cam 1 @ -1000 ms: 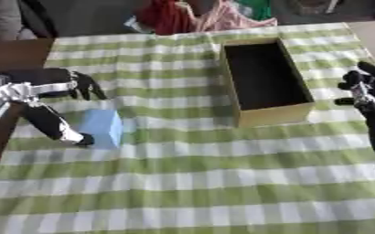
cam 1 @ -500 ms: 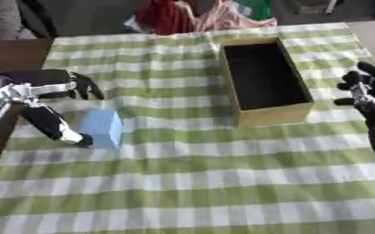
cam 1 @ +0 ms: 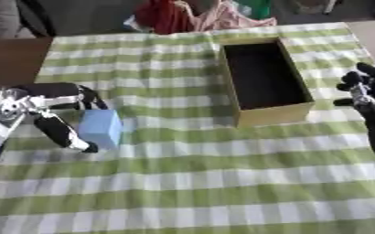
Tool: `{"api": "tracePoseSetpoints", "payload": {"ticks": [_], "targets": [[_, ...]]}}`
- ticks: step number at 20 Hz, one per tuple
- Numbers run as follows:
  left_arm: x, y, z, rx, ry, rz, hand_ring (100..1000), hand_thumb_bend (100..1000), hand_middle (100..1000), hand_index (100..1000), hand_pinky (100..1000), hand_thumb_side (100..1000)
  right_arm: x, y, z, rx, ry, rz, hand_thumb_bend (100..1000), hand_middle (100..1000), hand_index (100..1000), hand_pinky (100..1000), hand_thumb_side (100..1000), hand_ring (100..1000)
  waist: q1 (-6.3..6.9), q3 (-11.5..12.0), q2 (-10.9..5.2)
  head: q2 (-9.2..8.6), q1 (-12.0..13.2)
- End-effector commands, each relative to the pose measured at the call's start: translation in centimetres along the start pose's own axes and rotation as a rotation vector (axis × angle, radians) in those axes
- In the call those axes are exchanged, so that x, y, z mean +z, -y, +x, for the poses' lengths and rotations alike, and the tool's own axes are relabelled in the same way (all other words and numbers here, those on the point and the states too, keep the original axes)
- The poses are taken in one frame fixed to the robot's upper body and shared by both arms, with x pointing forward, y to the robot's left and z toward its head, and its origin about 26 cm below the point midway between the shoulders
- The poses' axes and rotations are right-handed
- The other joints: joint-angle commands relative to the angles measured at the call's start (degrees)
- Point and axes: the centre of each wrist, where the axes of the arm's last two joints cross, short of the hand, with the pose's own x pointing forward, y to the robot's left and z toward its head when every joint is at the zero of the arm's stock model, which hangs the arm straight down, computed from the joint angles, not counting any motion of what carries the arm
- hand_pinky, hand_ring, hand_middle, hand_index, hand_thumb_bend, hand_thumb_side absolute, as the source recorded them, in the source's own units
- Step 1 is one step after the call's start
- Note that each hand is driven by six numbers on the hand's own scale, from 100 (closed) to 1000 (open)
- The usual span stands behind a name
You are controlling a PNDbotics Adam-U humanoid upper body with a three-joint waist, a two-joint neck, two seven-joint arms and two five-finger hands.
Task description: Pick up objects on the table and place them in the box.
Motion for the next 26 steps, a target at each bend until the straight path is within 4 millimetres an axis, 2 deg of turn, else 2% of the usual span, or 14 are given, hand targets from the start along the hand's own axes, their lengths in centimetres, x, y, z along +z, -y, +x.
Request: {"api": "tracePoseSetpoints", "payload": {"ticks": [1,9,16,18,20,26], "targets": [[0.1,-0.9,-0.1,-0.024,-0.013,0.026,779,577,808,866,752,392,-0.3,0.2,0.6,0.015,0.021,0.008,247,672,882,577,436,736,-0.16,0.0,-0.76,0.08,-0.1],[-1.0,-0.1,-0.3,-0.025,-0.038,0.028,754,567,765,846,736,376,-0.3,0.1,0.5,0.014,0.017,0.012,240,667,882,577,439,733,-0.21,-0.1,-0.66,0.13,-0.1],[-0.8,-0.4,-0.3,-0.027,-0.036,0.060,671,341,640,788,700,165,-0.2,0.2,0.4,0.015,0.014,0.011,225,665,883,577,440,733,-0.11,0.0,-0.69,0.18,-0.3],[-0.4,-1.0,-0.2,-0.037,-0.032,0.070,639,283,586,741,689,110,-0.2,0.2,0.4,0.015,0.012,0.012,222,664,883,577,440,733,-0.05,-0.1,-0.75,0.18,-0.3],[0.3,-1.7,0.0,-0.054,-0.028,0.084,630,260,560,718,688,100,-0.2,0.2,0.3,0.017,0.010,0.012,220,664,883,578,440,733,0.02,-0.1,-0.82,0.18,-0.4],[2.9,-4.8,1.0,-0.115,-0.014,0.163,628,264,553,713,696,102,-0.1,0.3,0.2,0.023,0.005,0.013,216,663,883,578,440,733,0.32,-0.2,-1.08,0.23,-0.6]]}}
